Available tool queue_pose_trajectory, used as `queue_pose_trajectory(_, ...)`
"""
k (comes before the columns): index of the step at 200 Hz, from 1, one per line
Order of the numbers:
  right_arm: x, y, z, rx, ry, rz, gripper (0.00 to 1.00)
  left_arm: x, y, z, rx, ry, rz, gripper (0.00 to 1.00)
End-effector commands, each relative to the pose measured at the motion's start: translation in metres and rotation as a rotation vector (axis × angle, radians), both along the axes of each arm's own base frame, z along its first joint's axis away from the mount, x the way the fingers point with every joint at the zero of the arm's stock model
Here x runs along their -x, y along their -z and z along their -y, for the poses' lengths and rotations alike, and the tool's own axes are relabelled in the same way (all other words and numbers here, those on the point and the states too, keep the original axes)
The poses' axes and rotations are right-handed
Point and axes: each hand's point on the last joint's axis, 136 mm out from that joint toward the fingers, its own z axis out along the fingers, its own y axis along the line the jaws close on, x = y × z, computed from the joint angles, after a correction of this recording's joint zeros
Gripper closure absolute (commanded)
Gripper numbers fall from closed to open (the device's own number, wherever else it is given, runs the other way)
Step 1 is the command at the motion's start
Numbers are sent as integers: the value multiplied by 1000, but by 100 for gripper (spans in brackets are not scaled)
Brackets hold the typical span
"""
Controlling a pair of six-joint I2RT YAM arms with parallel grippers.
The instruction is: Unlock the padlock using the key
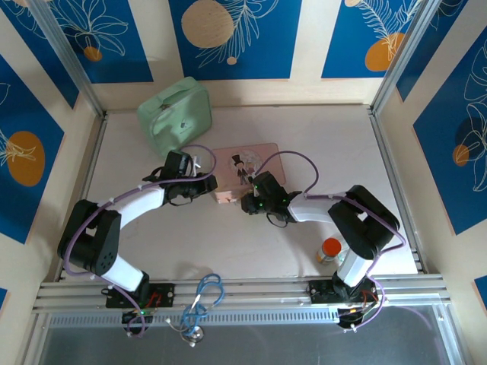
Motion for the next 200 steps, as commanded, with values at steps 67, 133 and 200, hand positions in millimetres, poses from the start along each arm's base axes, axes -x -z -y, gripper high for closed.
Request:
queue_pose_trajectory(67,23,-7,-1,-10,-29,-57,98,1,11,-15,-45,-23,-25,63)
queue_pose_trajectory(133,33,-8,5,-48,25,-138,100,-1,12,-17,-51,-25,-22,63)
queue_pose_trajectory(200,33,-7,16,-156,63,-186,100,-2,14,-19,-51,-27,-25,63)
